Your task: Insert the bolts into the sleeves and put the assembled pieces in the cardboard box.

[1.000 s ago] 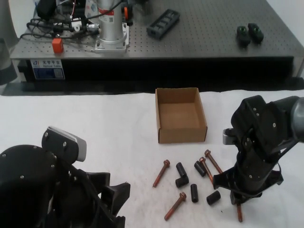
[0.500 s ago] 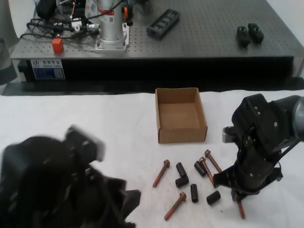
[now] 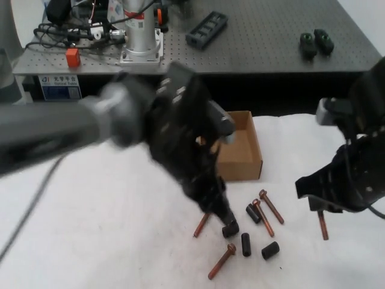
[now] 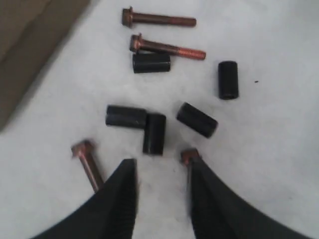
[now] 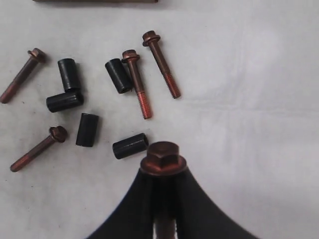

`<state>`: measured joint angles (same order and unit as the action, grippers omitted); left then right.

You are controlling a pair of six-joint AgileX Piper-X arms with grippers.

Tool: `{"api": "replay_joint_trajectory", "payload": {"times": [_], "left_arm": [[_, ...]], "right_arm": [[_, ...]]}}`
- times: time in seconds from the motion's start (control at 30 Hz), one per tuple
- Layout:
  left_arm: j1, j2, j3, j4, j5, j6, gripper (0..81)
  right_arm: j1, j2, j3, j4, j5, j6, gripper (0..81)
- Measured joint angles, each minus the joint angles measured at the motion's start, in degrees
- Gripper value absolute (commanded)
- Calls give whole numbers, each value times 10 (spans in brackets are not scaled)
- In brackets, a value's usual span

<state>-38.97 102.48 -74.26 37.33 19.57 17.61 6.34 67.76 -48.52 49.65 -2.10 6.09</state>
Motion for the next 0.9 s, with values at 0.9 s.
{"api": "replay_joint_trajectory", "payload": {"times": [0.9], "left_arm": [[-63,258,-283,232,-109,112,12]], "right_arm": [[0,-22,0,16,-23,-16,50]]}}
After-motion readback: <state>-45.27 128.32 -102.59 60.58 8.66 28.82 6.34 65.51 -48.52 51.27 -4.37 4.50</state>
